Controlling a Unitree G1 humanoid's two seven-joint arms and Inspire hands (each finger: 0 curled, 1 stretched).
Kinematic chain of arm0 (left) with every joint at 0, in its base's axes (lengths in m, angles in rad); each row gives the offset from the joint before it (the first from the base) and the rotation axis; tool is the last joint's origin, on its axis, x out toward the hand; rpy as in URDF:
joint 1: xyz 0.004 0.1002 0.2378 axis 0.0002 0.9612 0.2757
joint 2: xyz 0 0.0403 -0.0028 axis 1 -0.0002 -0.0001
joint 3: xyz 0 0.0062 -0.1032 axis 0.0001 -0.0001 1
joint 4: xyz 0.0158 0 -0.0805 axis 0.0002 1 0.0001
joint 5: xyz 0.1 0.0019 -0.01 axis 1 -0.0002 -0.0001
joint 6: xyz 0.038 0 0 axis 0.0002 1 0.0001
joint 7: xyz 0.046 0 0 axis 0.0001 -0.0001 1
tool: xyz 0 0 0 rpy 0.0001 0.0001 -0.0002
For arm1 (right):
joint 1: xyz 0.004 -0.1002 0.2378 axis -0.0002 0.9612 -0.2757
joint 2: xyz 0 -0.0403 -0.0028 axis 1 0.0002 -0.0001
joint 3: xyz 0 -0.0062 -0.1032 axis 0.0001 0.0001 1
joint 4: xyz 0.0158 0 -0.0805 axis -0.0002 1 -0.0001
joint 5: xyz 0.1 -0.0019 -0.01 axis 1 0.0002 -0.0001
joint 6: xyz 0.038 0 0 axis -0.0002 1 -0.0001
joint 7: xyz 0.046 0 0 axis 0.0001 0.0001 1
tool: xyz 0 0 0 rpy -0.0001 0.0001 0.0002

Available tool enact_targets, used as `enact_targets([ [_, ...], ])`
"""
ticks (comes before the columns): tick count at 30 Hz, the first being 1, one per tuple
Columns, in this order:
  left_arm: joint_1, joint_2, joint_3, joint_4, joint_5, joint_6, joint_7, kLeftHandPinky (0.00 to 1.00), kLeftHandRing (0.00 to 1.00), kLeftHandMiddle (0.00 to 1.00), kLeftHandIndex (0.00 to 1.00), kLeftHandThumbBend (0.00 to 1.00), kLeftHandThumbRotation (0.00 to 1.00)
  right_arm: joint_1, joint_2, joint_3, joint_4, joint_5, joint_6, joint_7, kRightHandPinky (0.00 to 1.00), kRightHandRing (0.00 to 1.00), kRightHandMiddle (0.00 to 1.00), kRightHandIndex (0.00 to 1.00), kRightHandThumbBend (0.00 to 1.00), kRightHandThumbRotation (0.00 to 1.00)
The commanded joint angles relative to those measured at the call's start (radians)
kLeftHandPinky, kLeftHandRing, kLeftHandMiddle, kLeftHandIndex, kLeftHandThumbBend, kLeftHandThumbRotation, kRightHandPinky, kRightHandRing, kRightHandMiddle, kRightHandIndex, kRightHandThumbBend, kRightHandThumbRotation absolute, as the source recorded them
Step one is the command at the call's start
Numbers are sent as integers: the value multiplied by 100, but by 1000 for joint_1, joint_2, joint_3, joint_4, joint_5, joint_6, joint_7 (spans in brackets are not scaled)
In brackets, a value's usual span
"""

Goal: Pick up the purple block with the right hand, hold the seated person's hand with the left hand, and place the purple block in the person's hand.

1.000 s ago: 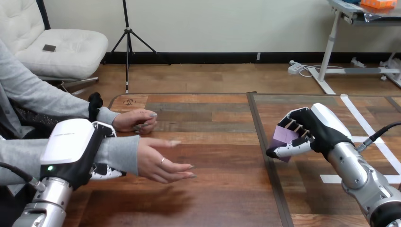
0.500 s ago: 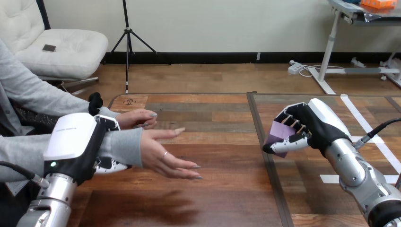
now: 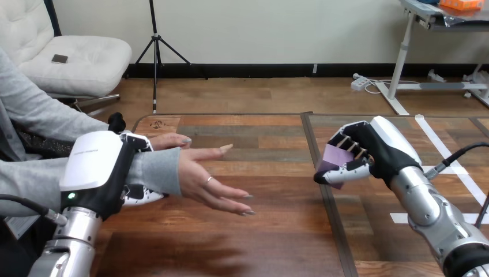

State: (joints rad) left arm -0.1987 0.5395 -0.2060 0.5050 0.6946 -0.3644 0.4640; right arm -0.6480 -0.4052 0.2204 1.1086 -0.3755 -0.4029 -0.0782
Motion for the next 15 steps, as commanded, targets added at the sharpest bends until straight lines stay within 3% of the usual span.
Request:
enact_targets([
  [1,-76,-33,37,-89,-31,-7,33,17,22,29,30,72,0,-48,26,-26,-73,28,-33,-4,33,37,42,46,76,0],
  [10,-82,-50,37,-92,-33,-7,31,17,22,29,30,72,0,-40,39,-13,-115,20,-25,7,32,36,41,46,75,0],
  [15,-82,-58,38,-101,-36,2,21,17,22,29,30,71,0,-35,50,-13,-128,22,-48,9,31,35,41,46,74,0],
])
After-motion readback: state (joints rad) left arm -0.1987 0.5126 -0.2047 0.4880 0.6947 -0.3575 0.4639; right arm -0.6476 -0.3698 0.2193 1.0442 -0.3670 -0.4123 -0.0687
